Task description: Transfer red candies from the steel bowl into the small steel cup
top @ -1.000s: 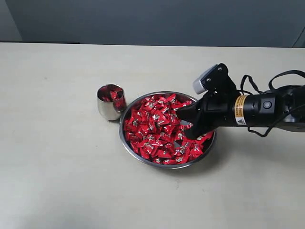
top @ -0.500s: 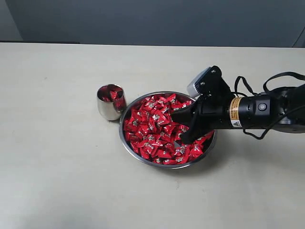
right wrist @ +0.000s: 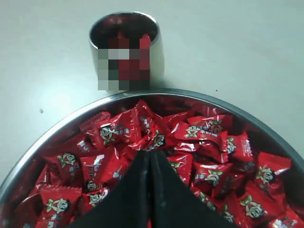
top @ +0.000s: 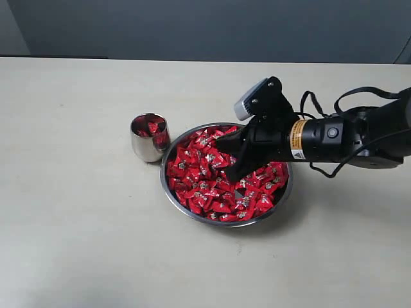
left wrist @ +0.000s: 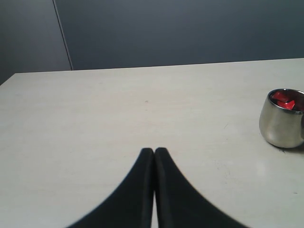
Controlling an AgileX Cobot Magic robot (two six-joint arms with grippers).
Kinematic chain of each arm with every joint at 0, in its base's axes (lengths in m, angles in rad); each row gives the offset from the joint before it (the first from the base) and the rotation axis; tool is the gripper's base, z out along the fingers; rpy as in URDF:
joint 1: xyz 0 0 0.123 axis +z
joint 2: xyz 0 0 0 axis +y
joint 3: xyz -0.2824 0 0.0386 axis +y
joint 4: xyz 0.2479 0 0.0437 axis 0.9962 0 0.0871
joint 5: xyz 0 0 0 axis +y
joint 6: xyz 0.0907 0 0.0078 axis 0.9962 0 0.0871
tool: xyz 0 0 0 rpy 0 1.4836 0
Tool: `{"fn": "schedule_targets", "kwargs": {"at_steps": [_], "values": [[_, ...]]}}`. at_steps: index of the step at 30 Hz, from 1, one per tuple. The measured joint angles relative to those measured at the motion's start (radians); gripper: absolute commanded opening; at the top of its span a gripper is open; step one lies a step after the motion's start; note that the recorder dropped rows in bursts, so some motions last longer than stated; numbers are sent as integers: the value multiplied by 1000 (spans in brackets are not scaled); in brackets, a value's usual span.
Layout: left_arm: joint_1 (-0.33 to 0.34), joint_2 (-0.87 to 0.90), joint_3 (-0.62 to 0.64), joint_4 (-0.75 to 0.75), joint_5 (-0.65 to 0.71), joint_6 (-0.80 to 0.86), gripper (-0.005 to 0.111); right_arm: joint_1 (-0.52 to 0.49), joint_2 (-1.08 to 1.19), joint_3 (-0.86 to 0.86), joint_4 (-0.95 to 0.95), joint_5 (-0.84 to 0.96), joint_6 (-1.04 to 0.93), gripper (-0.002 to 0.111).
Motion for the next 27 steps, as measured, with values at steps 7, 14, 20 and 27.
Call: {"fn": "schedule_targets", "kwargs": {"at_steps": [7, 14, 20, 27], "values": [[0, 0, 0, 0, 0, 0, 0, 21, 44, -51, 0, 95, 2, -1], [0, 0, 0, 0, 0, 0, 0, 32, 44, -66, -14, 99, 34, -1], [0, 0, 0, 0, 0, 0, 0, 42, 46, -93, -67, 107, 121, -1], [0, 0, 0, 0, 0, 0, 0, 89, 50, -113, -86, 164, 148, -1]]}}
